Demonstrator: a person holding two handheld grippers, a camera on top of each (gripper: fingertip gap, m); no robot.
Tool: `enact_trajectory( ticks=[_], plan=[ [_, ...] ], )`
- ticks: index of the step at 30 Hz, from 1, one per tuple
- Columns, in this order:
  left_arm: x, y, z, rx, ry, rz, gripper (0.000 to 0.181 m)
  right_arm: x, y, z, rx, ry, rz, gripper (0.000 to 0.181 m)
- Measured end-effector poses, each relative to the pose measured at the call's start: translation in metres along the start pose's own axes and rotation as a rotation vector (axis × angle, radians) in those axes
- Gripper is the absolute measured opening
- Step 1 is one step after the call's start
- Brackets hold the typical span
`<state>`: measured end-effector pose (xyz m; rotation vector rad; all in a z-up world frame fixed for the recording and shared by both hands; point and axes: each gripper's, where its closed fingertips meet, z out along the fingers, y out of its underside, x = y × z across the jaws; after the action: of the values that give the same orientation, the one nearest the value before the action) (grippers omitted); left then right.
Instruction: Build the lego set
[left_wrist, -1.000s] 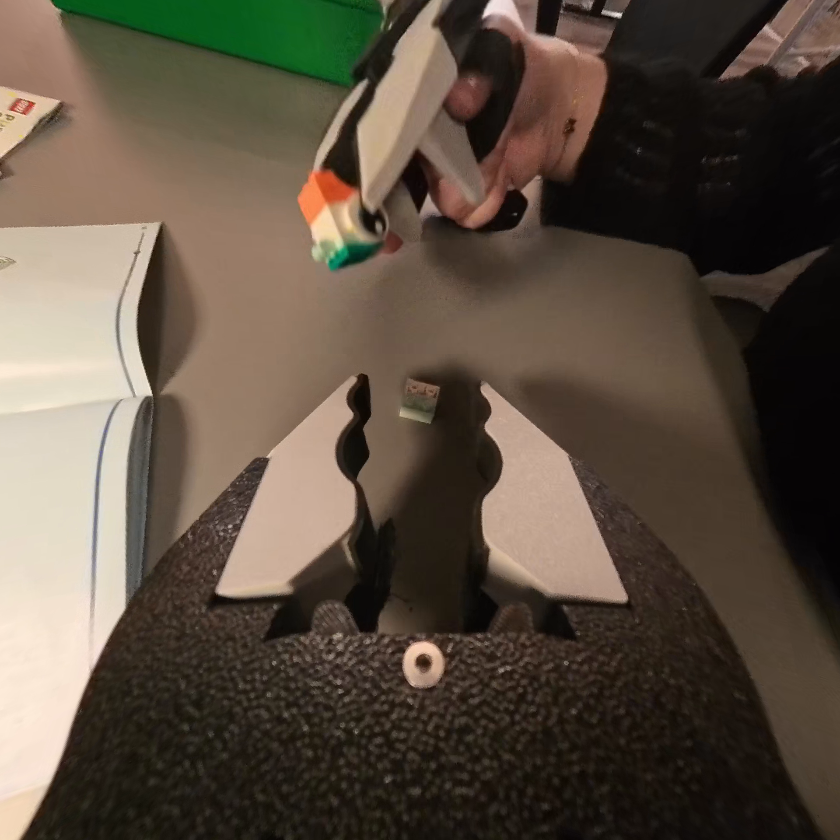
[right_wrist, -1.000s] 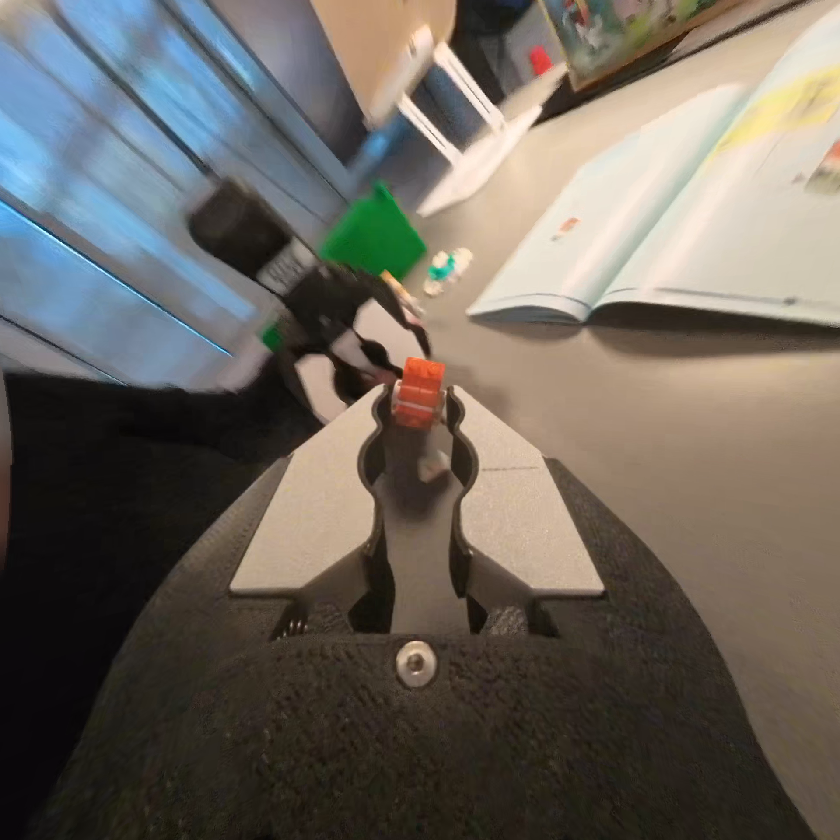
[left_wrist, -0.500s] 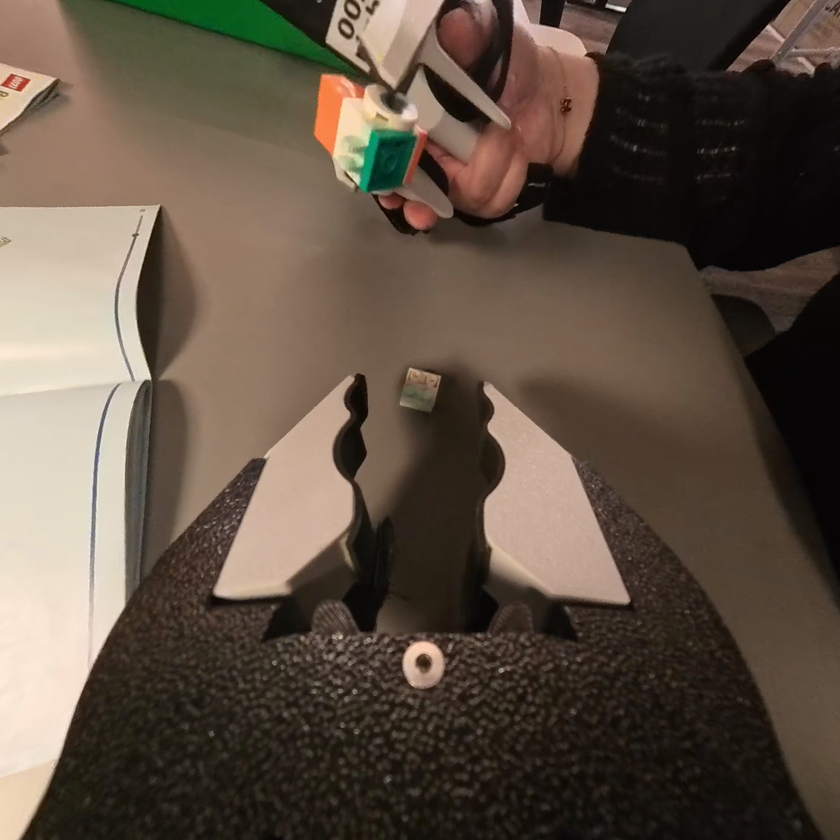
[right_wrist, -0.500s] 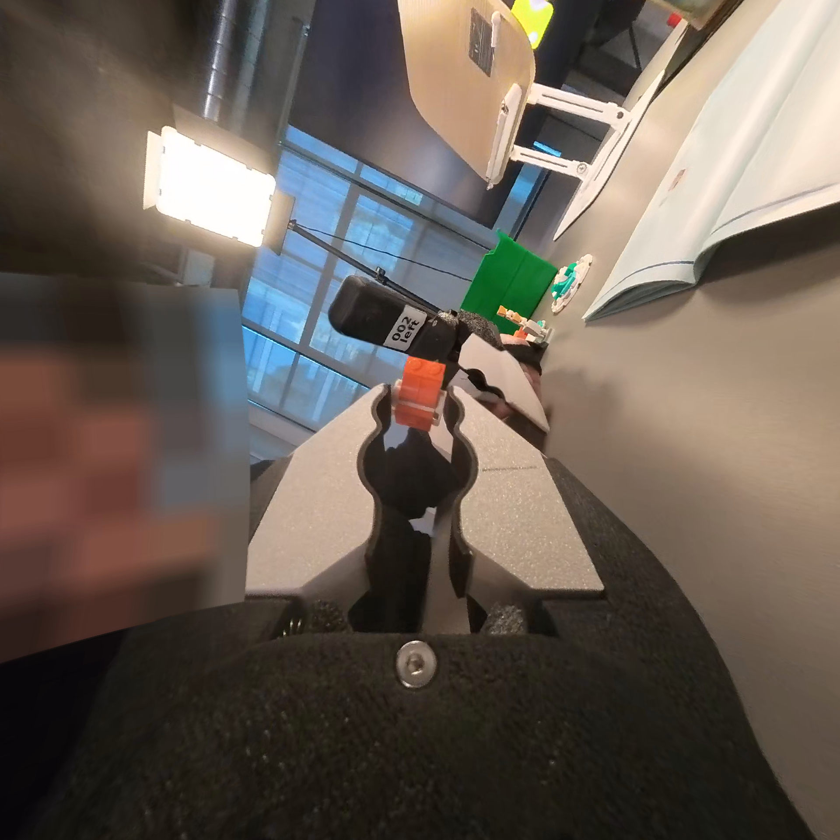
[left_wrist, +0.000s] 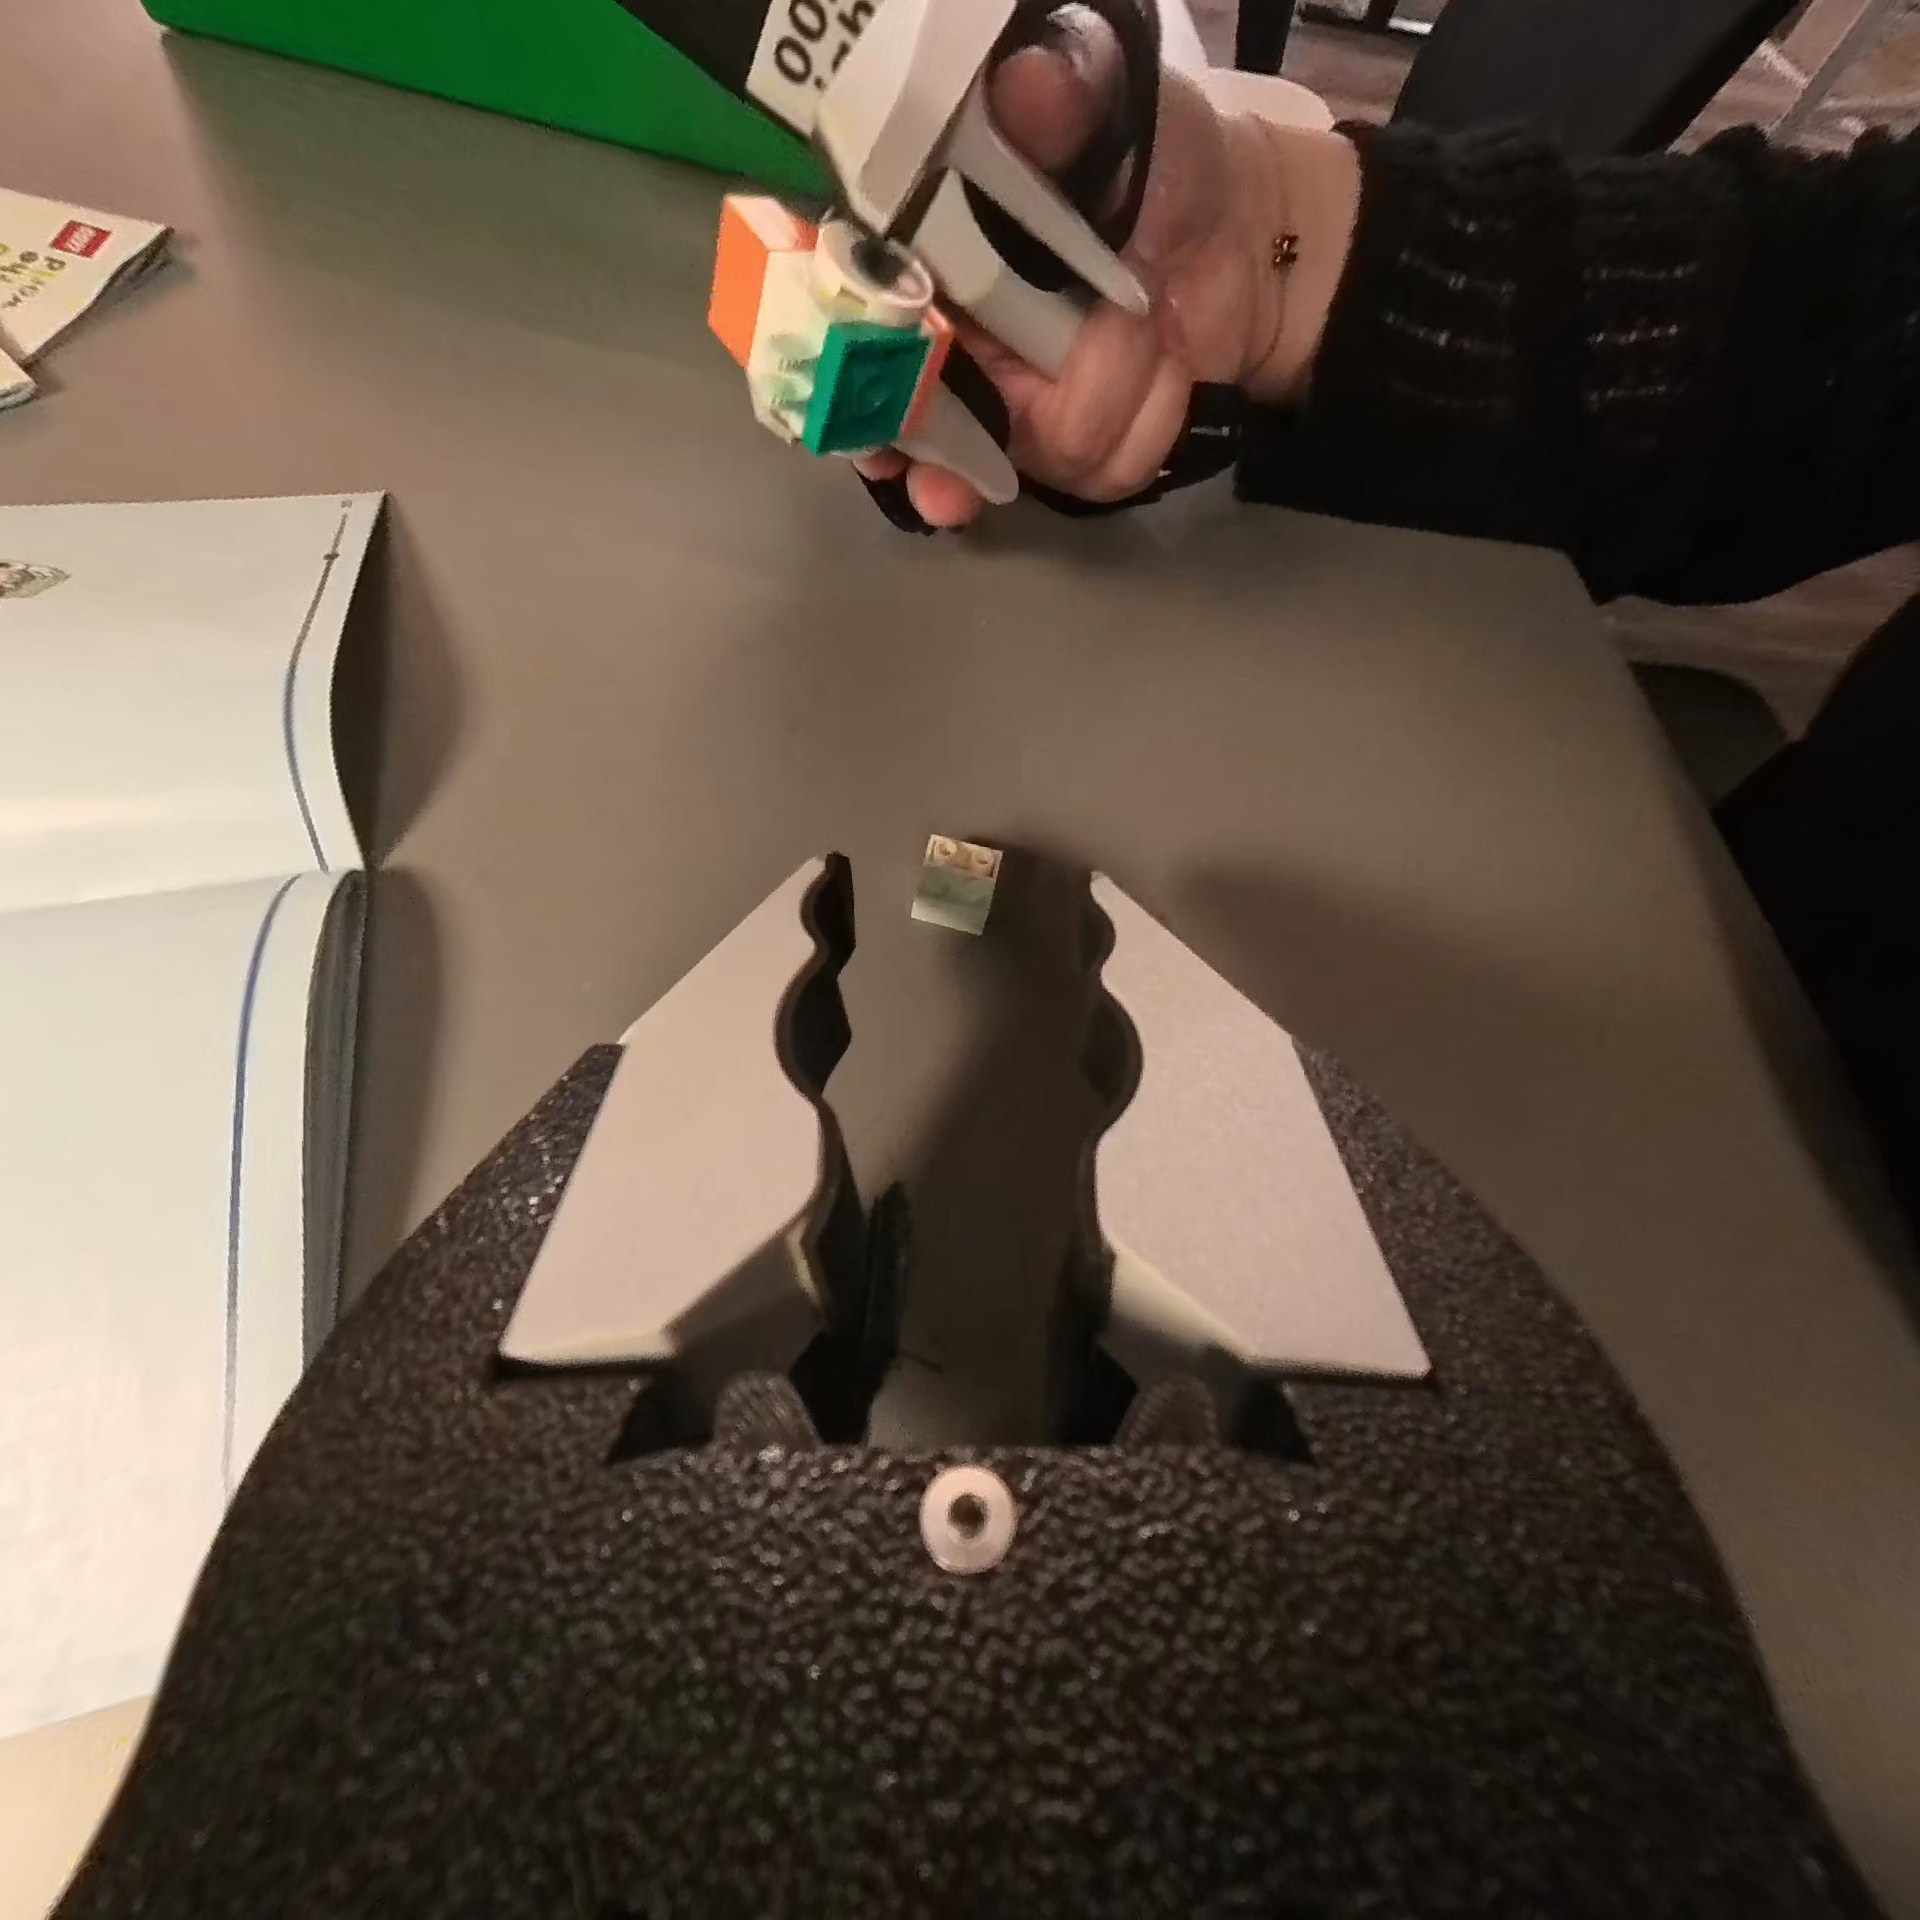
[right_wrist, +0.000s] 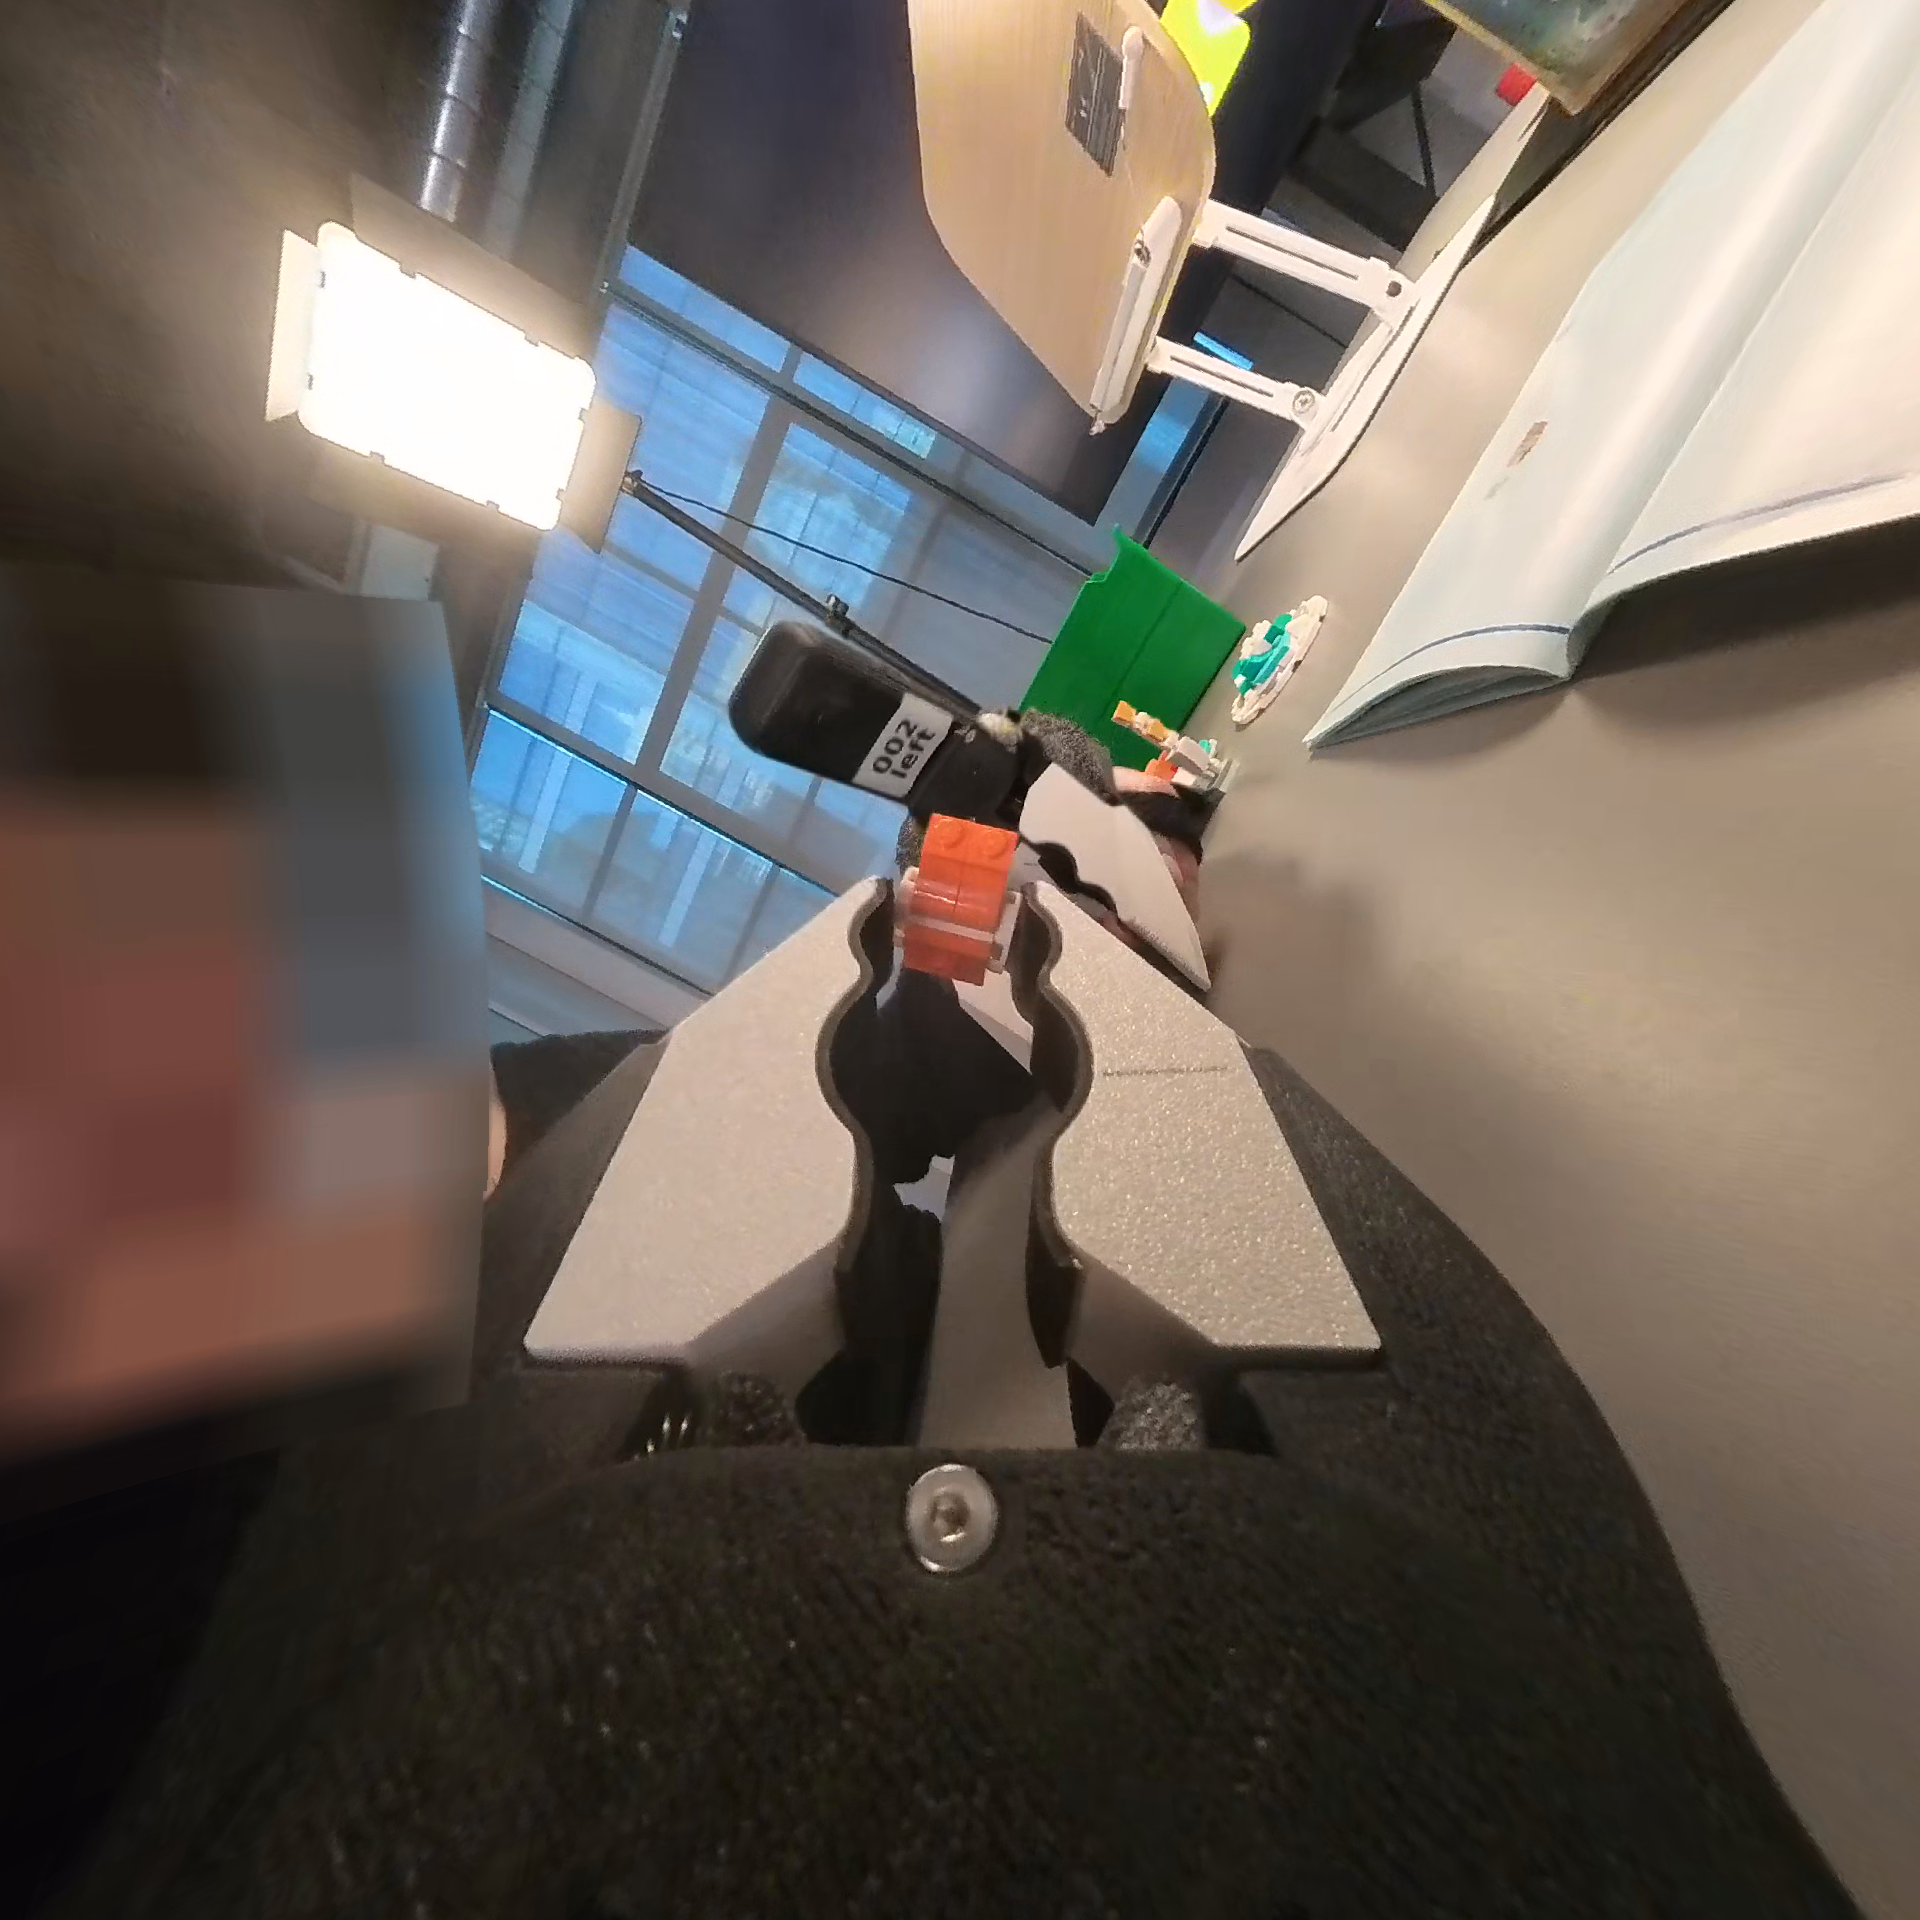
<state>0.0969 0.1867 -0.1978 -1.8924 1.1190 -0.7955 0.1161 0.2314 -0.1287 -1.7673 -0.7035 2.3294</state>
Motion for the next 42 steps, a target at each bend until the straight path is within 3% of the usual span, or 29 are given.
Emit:
enact_trajectory(
  ticks=[10,18,30,42],
  plan=[
    [0.0,0.004,0.002,-0.028,-0.003,0.0,0.039,0.005,0.003,0.001,-0.028,0.062,-0.063,0.022],
    [-0.001,0.007,0.005,-0.056,0.002,-0.011,0.038,0.021,0.019,0.003,-0.139,0.203,-0.114,0.022],
    [0.002,0.015,0.011,-0.119,0.022,-0.011,0.033,0.034,0.036,0.006,-0.25,0.296,-0.139,0.022],
    [0.002,0.016,0.012,-0.125,0.018,0.007,0.029,0.046,0.051,0.006,-0.396,0.422,-0.399,0.022]
  ],
)
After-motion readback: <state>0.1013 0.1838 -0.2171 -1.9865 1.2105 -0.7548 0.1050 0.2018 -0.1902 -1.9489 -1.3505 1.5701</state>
